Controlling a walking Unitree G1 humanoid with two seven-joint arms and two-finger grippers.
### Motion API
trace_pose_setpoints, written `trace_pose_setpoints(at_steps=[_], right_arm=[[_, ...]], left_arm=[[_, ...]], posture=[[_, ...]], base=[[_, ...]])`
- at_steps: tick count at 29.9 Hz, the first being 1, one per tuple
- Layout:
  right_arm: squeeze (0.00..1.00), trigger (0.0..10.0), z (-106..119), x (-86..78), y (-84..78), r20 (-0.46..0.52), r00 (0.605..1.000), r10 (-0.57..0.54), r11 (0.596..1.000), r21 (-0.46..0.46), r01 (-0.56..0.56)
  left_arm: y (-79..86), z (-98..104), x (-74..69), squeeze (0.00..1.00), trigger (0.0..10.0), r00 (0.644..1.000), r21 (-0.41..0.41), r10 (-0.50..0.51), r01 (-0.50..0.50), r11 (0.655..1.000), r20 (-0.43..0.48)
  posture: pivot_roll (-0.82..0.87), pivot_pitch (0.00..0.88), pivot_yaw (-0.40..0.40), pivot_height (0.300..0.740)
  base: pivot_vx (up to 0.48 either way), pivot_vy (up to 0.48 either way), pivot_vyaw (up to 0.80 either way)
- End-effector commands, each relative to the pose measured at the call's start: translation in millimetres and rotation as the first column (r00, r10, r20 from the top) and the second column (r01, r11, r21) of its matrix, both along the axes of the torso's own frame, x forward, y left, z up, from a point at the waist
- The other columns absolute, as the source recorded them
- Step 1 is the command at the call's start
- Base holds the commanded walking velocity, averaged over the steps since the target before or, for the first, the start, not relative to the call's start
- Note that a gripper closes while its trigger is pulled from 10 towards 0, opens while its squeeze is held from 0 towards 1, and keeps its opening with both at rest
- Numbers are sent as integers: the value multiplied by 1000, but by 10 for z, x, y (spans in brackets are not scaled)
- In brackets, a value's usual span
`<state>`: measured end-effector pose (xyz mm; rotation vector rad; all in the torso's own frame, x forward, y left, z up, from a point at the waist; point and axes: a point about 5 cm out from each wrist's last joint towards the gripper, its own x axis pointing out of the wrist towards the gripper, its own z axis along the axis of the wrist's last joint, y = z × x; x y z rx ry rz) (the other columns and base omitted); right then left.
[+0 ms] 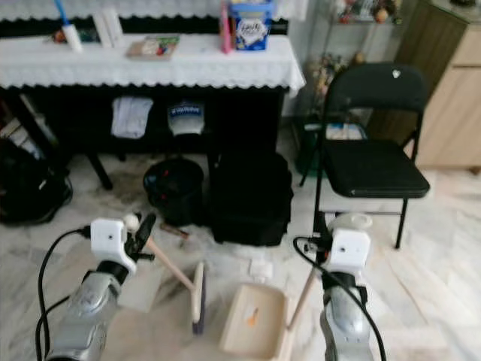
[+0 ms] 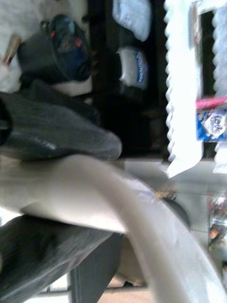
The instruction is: Sweep floor
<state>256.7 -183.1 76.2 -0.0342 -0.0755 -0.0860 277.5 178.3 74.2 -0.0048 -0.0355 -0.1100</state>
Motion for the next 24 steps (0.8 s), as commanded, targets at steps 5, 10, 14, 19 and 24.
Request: trace_pose_setpoints(at_steps=[5, 10, 14, 19, 24], right_arm=[[0, 10000, 76, 11, -22, 33, 999, 1, 1000, 10, -1], [0, 10000, 74, 18, -22, 29, 1000, -11, 999, 40, 10], [0, 10000, 83, 23, -27, 31, 1000, -6, 999, 36, 5], [0, 10000, 69, 18, -34, 26, 1000, -11, 1000, 28, 10], [0, 10000, 68, 19, -28, 25, 1000, -7, 1000, 30, 6]], left_arm=[[-58, 115, 45, 0, 10000, 998, -1, -16, 16, 1000, 56], [-57, 114, 45, 0, 10000, 998, -2, -14, 14, 1000, 55], [-54, 115, 45, 0, 10000, 998, -1, -12, 12, 1000, 56], [-58, 114, 45, 0, 10000, 998, -3, -12, 12, 1000, 55], [-57, 110, 44, 0, 10000, 999, -2, -13, 13, 1000, 53]], posture=[[-68, 0, 33, 740], [-67, 0, 32, 740], [-67, 0, 32, 740], [-66, 0, 32, 740], [-67, 0, 32, 740]], base=[[261, 0, 0], [261, 0, -90], [260, 0, -680], [258, 0, -151], [260, 0, 0]])
